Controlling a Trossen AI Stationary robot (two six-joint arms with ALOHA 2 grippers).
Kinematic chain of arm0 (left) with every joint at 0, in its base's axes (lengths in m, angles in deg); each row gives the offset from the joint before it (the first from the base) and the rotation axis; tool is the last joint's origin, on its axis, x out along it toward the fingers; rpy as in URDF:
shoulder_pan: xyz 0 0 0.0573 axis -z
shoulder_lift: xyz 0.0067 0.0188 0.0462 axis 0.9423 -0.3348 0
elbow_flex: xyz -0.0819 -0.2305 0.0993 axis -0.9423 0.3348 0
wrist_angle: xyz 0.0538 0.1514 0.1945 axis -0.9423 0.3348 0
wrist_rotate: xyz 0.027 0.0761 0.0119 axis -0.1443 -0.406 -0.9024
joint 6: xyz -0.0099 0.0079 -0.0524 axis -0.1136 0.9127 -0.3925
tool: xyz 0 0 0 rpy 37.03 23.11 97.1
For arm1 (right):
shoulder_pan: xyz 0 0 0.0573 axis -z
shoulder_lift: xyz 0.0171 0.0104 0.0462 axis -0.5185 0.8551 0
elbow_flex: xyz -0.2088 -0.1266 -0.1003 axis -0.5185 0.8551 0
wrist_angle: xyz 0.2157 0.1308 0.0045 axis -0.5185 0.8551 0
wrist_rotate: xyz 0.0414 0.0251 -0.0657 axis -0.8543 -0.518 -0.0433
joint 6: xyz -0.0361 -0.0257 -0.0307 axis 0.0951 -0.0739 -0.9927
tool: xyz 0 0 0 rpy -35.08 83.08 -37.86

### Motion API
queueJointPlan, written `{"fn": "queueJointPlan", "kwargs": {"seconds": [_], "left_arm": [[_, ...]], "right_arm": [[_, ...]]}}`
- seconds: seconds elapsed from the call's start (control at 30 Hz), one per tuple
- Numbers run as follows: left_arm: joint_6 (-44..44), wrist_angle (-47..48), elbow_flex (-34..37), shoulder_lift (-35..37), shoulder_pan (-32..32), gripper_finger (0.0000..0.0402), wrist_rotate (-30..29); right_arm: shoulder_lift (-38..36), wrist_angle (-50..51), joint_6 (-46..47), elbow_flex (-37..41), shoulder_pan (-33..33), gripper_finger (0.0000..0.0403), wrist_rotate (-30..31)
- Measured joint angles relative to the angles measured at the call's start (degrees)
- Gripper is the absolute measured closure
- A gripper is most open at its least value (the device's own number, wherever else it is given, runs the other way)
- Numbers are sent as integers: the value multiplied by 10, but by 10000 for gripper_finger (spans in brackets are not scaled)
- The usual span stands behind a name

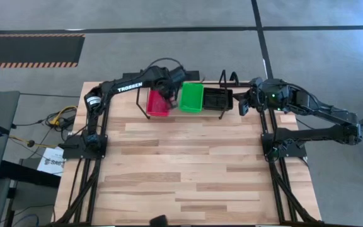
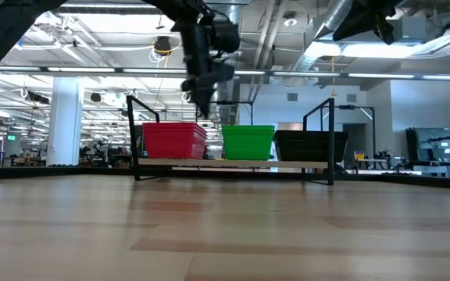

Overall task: Stack baskets on shelf by color
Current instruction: Adjust the stacked bins on the shelf

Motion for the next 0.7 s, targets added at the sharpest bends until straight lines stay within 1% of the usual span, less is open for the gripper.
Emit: {"fn": "queueJointPlan", "kwargs": {"seconds": [0.1,0.17,0.23,0.37,0.47,0.53,0.6,0.7], "left_arm": [[6,-68,-31,1,-3,401,74],[3,-113,-38,1,-3,401,107],[-4,-142,-39,1,0,401,117],[-20,-152,-40,1,5,401,146],[-25,-156,-41,-9,11,401,144],[-34,-148,-41,-24,13,401,143],[-40,-147,-41,-43,13,401,154],[-41,-140,-40,-72,12,401,147]], "right_arm": [[0,0,0,0,0,401,0],[0,-1,0,0,0,401,0],[0,-2,0,0,0,401,0],[0,-3,4,0,0,401,0],[0,-3,5,0,0,401,0],[0,-4,11,0,0,401,0],[0,-5,18,0,0,401,0],[0,-9,19,0,-4,401,0]]}}
